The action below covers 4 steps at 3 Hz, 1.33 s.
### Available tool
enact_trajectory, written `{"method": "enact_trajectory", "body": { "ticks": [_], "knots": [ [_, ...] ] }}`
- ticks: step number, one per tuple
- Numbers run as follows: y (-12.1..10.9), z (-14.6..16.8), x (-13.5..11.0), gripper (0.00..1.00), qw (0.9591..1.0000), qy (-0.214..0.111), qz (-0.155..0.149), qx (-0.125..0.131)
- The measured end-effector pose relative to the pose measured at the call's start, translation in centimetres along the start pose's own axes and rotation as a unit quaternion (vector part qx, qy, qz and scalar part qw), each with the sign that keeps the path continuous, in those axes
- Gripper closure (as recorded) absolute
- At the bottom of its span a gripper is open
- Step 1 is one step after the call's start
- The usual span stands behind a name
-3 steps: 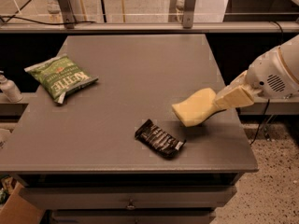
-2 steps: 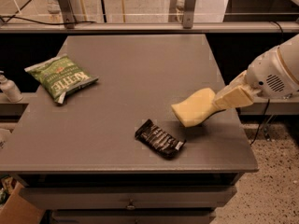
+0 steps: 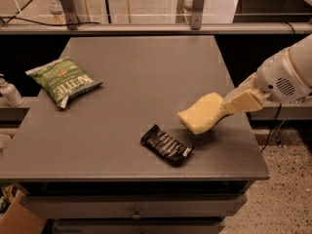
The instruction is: Move sponge near rxbar chocolate
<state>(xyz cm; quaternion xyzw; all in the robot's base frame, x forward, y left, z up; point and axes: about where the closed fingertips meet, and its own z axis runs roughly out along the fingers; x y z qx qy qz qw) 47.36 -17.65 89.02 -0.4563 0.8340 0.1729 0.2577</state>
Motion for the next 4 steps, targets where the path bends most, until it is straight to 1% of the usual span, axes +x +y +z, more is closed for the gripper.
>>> {"method": "enact_trajectory", "body": {
  "ticks": [1, 2, 3, 4],
  "knots": [
    [0.1, 0.06, -0.11, 0.13, 1.0, 0.0, -0.001, -0.001],
    [0.21, 0.18, -0.12, 0.0, 1.0, 0.002, -0.002, -0.002],
    [0.22, 0.18, -0.12, 0.0, 1.0, 0.002, -0.002, -0.002],
    [-0.04, -0.61, -0.35, 0.0, 1.0, -0.002, -0.005, 0.005]
  ]
}}
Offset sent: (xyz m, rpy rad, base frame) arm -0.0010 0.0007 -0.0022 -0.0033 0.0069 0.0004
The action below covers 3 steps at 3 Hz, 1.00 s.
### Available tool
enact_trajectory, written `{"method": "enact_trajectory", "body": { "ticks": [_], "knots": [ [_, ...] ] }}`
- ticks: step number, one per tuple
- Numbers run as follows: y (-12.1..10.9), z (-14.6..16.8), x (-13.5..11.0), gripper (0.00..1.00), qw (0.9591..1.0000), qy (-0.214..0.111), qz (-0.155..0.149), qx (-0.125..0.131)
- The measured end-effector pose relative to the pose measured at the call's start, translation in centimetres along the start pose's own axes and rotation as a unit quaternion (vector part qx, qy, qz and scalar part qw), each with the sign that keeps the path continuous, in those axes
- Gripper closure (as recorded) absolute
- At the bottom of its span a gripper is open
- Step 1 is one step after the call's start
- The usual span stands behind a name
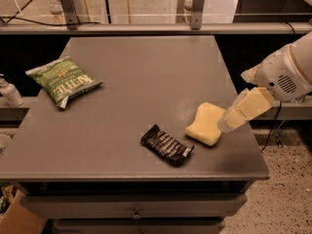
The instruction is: Move sponge near rxbar chocolate
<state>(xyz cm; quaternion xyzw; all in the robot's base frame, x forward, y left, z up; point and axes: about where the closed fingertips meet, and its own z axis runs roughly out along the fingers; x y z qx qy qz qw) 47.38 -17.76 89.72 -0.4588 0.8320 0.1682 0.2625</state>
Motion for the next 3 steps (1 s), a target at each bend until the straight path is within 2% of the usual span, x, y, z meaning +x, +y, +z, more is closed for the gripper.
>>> {"method": "enact_trajectory", "body": {
  "ticks": [1, 2, 3],
  "knots": [
    [-1.1, -2.9, -0.1, 0.0, 0.9996, -0.012, -0.002, 0.027],
    [-3.1, -7.8, 0.0, 0.0, 0.9973, -0.037, -0.007, 0.063],
    [-3.1, -7.8, 0.0, 0.0, 0.9973, -0.037, -0.007, 0.063]
  ]
}}
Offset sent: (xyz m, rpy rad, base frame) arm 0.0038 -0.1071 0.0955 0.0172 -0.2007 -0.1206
